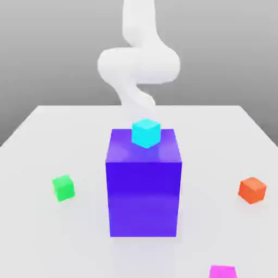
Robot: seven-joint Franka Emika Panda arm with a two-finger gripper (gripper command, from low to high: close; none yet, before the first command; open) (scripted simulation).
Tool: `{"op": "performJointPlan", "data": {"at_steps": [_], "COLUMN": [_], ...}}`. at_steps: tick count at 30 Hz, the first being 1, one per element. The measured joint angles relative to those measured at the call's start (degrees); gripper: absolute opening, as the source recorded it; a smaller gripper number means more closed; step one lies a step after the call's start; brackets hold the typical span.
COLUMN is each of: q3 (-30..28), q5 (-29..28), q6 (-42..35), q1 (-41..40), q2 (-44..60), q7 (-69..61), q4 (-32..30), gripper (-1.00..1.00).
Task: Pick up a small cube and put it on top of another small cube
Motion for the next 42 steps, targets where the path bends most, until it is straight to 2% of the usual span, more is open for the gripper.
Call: {"op": "performJointPlan", "data": {"at_steps": [10, 17, 24, 31, 35, 36, 42], "q3": [7.85, 11.1, 11.86, 13.04, 10.46, 9.91, 9.63], "q5": [-6.15, -10.85, -13.22, -11.77, -14.2, -14.71, -14.93], "q6": [4.94, 8.28, 11.92, 16.34, 21.99, 22.97, 23.54], "q1": [-2.87, -2.54, 0.01, 2.41, 4.81, 5.27, 5.5], "q2": [21.1, 35.71, 49.9, 63.24, 71.53, 72.85, 73.51], "q7": [10.36, 17.83, 23.67, 26.81, 29.06, 29.45, 29.62], "q4": [1.5, 2.54, 3.49, 4.28, 6.02, 6.33, 6.49], "gripper": [0.0, 0.0, 0.0, 0.0, 0.0, -1.0, -1.0]}}
